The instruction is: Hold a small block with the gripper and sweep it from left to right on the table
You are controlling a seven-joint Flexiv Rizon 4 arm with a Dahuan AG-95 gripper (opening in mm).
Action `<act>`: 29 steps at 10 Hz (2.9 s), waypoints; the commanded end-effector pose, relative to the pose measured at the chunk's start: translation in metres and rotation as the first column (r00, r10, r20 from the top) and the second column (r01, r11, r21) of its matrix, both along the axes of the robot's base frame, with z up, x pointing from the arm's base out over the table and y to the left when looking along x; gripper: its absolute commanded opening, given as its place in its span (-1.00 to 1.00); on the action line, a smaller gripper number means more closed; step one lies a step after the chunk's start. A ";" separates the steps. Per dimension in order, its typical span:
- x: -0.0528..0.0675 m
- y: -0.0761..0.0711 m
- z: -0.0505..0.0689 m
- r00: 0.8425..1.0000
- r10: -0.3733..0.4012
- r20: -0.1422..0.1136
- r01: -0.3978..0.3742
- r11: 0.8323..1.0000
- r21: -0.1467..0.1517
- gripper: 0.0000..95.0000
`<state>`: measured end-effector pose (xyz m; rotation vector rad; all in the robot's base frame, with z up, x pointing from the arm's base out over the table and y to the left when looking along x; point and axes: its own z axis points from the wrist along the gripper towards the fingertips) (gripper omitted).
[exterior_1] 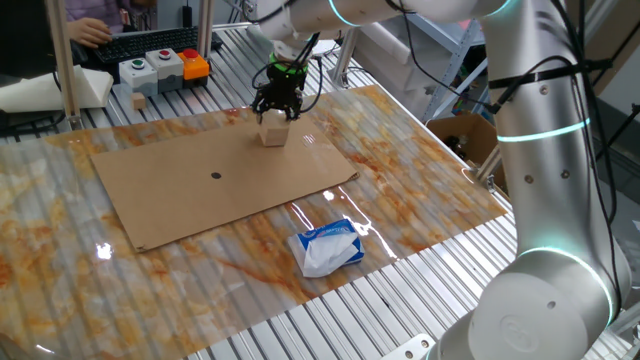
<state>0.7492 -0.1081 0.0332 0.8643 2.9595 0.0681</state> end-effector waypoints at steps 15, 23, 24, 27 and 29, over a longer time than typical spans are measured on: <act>0.002 0.055 -0.005 0.992 -0.130 -0.002 0.130 0.991 -0.016 -0.20; 0.004 0.055 -0.005 0.990 -0.139 -0.004 0.139 0.990 -0.010 -1.00; 0.004 0.055 -0.005 0.990 -0.143 -0.005 0.143 0.990 -0.003 -1.00; 0.004 0.055 -0.005 0.994 -0.112 0.001 0.112 0.994 -0.007 -1.00; 0.004 0.055 -0.005 0.997 -0.083 0.003 0.083 0.997 -0.009 -1.00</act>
